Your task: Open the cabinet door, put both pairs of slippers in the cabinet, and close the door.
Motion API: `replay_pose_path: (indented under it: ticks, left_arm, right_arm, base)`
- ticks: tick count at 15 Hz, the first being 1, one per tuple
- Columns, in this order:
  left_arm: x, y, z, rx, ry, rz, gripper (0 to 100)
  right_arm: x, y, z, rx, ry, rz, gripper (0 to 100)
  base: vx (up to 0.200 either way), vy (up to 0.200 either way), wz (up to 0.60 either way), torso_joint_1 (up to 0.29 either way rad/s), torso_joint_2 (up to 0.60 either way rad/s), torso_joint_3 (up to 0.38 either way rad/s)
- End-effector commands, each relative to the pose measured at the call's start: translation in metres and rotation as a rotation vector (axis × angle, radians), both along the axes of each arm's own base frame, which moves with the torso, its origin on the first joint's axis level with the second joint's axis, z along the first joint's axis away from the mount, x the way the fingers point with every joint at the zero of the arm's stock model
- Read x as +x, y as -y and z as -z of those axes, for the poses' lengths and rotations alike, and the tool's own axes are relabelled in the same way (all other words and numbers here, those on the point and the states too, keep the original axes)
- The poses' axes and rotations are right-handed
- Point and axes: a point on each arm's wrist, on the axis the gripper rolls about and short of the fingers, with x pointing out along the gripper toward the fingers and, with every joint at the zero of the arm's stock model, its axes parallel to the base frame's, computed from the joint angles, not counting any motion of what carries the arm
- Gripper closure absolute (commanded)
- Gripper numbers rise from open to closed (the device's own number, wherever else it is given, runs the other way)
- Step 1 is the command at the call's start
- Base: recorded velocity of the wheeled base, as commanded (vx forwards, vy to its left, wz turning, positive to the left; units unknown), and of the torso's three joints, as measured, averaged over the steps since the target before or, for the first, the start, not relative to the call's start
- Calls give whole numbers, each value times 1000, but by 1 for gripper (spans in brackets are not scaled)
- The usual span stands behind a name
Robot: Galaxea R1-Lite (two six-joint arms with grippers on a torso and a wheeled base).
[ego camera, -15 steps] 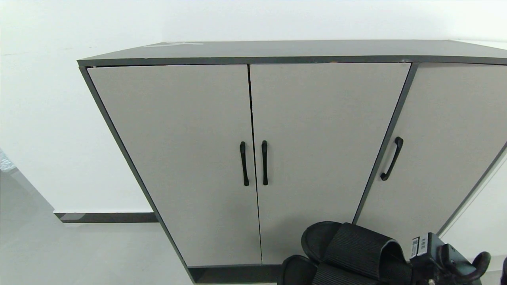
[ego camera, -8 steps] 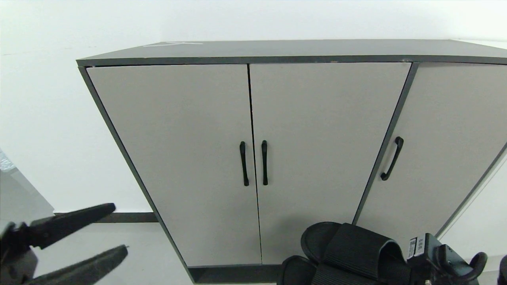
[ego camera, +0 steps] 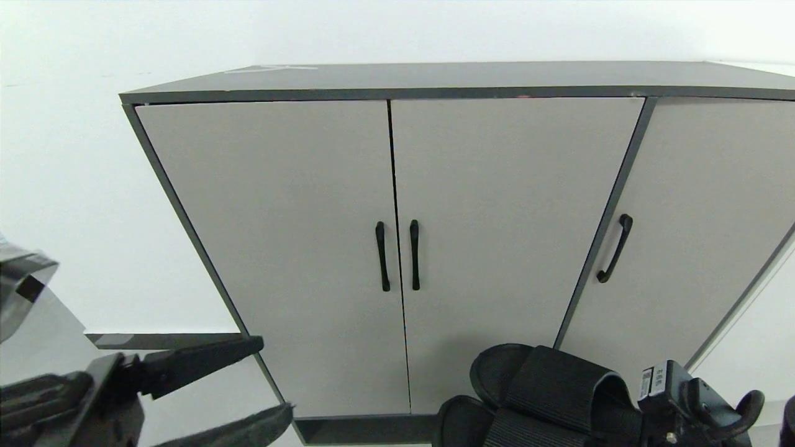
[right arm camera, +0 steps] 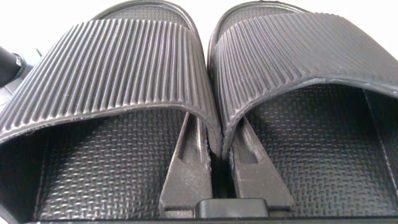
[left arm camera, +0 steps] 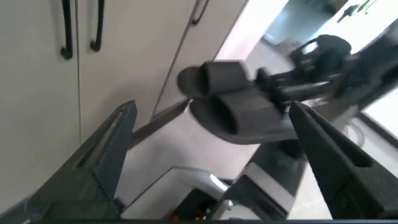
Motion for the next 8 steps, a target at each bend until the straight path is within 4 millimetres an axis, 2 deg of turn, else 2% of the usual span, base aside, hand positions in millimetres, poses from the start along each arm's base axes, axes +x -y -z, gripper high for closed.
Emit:
replay_pose_path:
  ticks: [1,4,5,8]
  left_arm:
    - [32,23,15,44,-57,1,0]
    - [65,48,28,44,-63,5,0]
    - [68,51,28,45,-66,6,0]
    - [99,74,30,62,-85,8,0]
  right_arm:
    - [0,0,0,0,0,-1,100]
    - [1,-1,1,-6,-6,3,100]
    - [1,-1,1,-6,-6,3,100]
    - [1,-1,2,-8,-8,3,100]
  base:
    - [0,0,0,0,0,0]
    - [0,0,0,0,0,0]
    - [0,0,0,0,0,0]
    - [0,0,0,0,0,0]
